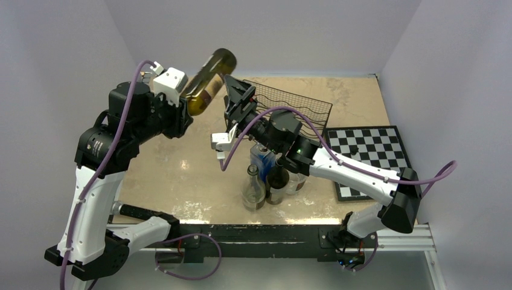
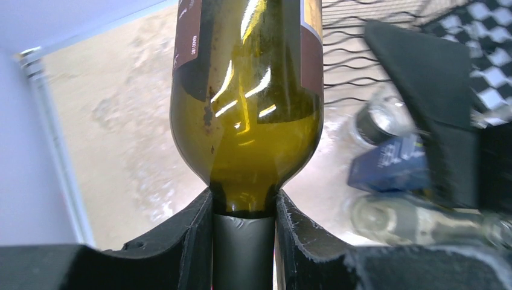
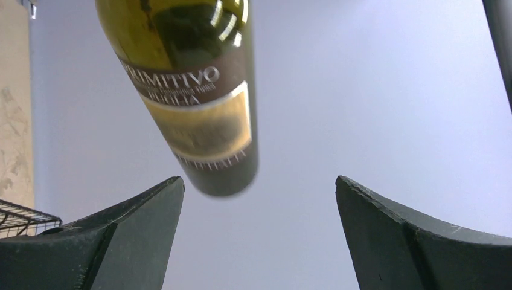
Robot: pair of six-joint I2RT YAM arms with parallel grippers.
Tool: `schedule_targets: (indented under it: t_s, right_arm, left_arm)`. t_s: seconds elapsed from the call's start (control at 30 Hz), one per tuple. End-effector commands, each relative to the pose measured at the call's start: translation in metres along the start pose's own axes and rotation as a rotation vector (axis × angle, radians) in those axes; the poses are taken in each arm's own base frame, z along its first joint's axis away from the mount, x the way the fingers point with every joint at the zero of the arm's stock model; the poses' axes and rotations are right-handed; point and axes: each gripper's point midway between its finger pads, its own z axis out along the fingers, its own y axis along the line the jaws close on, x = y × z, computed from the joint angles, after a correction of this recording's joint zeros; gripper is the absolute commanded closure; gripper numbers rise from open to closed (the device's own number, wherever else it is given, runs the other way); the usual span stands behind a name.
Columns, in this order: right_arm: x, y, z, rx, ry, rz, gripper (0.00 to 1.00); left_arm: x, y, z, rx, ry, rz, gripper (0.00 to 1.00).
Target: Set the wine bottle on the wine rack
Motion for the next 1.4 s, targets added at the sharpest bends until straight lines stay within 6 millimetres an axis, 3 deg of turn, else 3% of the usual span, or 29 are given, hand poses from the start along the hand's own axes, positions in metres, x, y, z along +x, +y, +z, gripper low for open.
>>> schedule_targets:
  t_s: [0.0, 0.13, 0.27, 0.43, 0.6, 0.73, 0.87, 0.97, 1.1, 1.37]
  right_arm:
    - [-0.005, -0.046, -0.010, 0.131, -0.023, -0.009, 0.01]
    - [-0.001, -0.052, -0.009, 0.141, -0.006, 0.026, 0.01]
    - [0.018, -0.084, -0.014, 0.196, 0.080, 0.250, 0.04]
    - [0.069, -0.133, -0.037, 0.311, 0.220, 0.704, 0.09]
    - [0.120, -0.135, -0.069, 0.377, 0.358, 1.080, 0.09]
    - [0.157, -0.107, -0.101, 0.442, 0.520, 1.325, 0.11]
    - [0.180, -0.047, -0.134, 0.484, 0.721, 1.617, 0.13]
    - [0.191, -0.007, -0.157, 0.516, 0.844, 1.772, 0.16]
    - [0.199, 0.032, -0.181, 0.532, 0.998, 1.876, 0.20]
    - [0.197, 0.075, -0.215, 0.442, 1.234, 1.984, 0.20]
  left_arm:
    - [-0.057, 0.033, -0.017, -0.187, -0.226, -0.058, 1.00]
    - [-0.055, 0.041, -0.014, -0.233, -0.211, -0.066, 1.00]
    - [-0.039, 0.043, -0.005, -0.243, -0.171, -0.068, 1.00]
    - [-0.007, 0.024, 0.016, -0.126, -0.092, -0.010, 1.00]
    - [0.017, 0.018, 0.030, -0.098, -0.039, -0.027, 1.00]
    - [0.052, 0.008, 0.045, -0.051, 0.044, -0.052, 1.00]
    - [0.099, -0.001, 0.058, -0.006, 0.153, -0.061, 1.00]
    - [0.118, -0.008, 0.062, 0.027, 0.179, -0.081, 1.00]
    - [0.137, -0.026, 0.074, 0.110, 0.204, -0.142, 1.00]
    - [0.167, -0.031, 0.103, 0.134, 0.208, -0.168, 1.00]
